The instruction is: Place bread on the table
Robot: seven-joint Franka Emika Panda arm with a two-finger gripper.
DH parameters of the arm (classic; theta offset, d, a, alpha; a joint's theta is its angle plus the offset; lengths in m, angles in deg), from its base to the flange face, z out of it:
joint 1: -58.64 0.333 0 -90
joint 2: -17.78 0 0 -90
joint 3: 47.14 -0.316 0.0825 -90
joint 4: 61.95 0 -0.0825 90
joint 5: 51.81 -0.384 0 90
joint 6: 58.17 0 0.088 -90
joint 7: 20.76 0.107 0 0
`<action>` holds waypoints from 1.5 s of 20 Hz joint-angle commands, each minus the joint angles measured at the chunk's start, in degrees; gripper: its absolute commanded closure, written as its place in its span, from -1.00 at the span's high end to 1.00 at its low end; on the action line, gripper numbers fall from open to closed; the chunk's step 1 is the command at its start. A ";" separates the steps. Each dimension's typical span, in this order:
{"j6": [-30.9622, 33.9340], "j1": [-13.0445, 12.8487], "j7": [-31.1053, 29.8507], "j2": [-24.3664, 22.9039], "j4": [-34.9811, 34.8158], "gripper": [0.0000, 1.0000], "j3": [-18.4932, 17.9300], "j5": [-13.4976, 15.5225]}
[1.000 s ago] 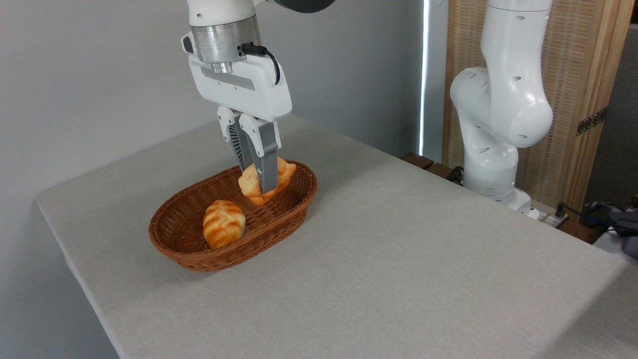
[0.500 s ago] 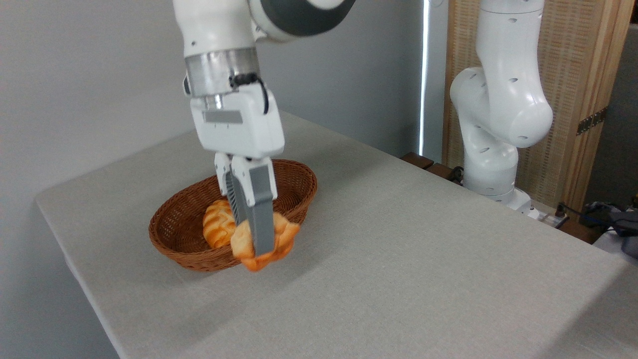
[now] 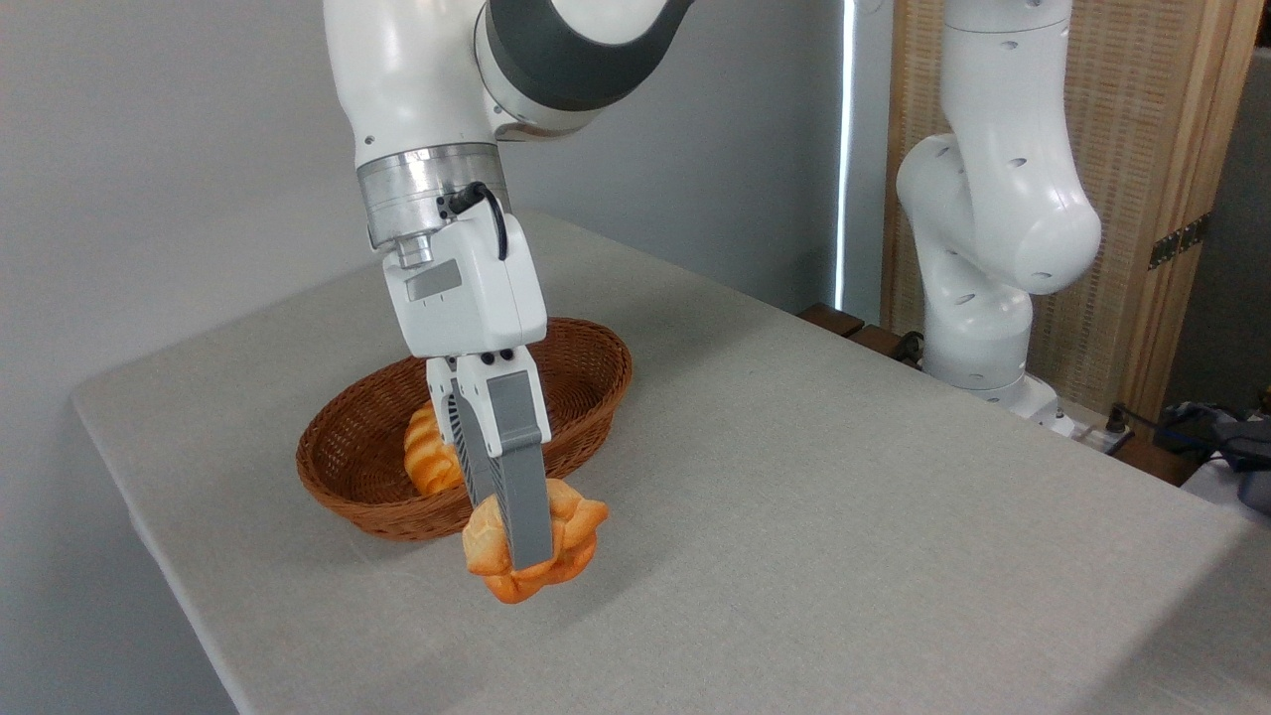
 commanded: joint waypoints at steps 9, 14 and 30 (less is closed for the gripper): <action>-0.24 -0.61 -0.58 -0.35 0.16 1.00 -0.76 -0.79; -0.06 -0.69 -2.24 -0.61 0.25 1.00 -0.59 -0.43; 22.95 8.00 -9.97 -2.98 10.71 1.00 10.05 32.16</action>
